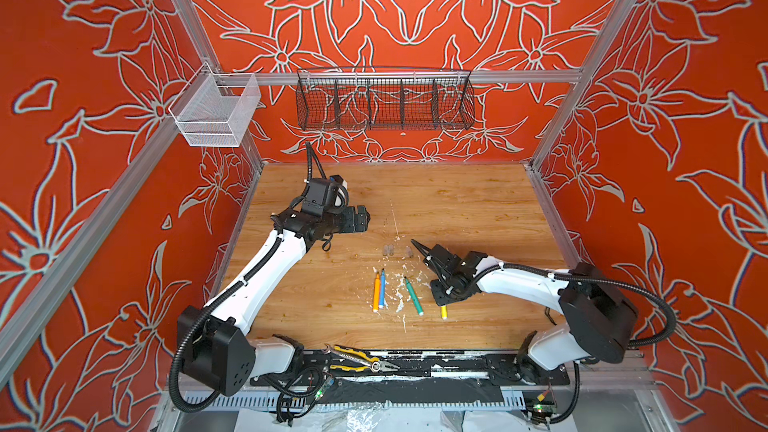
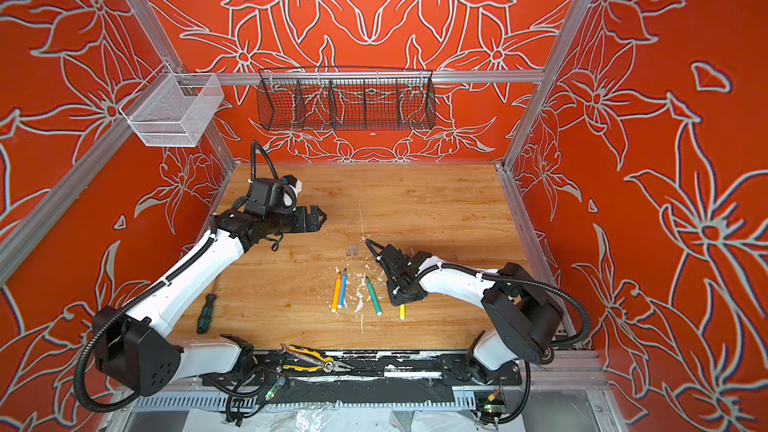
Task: Insert the pens into the pen caps
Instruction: 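Close the right gripper on the yellow marker and lift it, then carry the yellow marker farther from the robot with the right gripper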
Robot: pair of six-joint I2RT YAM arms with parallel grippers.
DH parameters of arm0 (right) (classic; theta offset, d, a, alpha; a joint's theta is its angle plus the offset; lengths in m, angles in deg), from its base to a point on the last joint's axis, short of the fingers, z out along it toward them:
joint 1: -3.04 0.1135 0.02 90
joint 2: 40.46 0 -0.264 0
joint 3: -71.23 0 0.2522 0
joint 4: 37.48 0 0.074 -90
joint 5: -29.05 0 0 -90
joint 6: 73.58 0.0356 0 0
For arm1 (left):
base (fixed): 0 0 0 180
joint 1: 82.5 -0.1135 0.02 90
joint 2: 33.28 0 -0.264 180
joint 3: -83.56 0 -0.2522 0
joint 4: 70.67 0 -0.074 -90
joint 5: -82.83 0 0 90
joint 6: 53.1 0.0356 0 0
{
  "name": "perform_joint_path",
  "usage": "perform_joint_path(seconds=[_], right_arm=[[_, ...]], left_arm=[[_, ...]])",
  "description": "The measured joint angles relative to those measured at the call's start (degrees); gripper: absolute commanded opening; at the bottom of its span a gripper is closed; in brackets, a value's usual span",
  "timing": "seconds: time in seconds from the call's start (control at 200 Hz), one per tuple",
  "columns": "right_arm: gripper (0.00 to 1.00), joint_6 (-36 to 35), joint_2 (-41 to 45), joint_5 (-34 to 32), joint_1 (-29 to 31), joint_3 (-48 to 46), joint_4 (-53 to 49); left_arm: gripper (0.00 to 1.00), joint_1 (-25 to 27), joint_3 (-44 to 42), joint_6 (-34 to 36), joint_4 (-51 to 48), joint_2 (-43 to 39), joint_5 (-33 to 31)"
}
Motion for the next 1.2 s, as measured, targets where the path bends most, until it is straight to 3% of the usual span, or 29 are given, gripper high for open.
perform_joint_path(seconds=[0.16,0.44,0.751,1.011,1.201], right_arm=[[0.41,2.7,0.0,-1.0,2.5,-0.3,0.6],[0.19,5.4,0.3,-2.5,4.1,-1.0,1.9],[0.14,-1.2,-0.6,-2.5,4.1,0.7,3.3],[0.14,-11.5,15.0,3.7,4.1,-5.9,18.4],[0.14,-14.0,22.4,9.7,4.1,-9.7,28.5]], left_arm=[[0.97,0.0,0.0,0.0,0.4,0.0,0.9],[0.97,0.0,0.0,-0.1,1.0,0.0,2.4],[0.97,0.0,-5.1,-2.2,3.5,-0.4,7.3],[1.00,1.1,-12.2,-5.3,9.4,-4.2,18.6],[0.91,6.5,-14.4,-7.0,15.2,-5.7,22.2]])
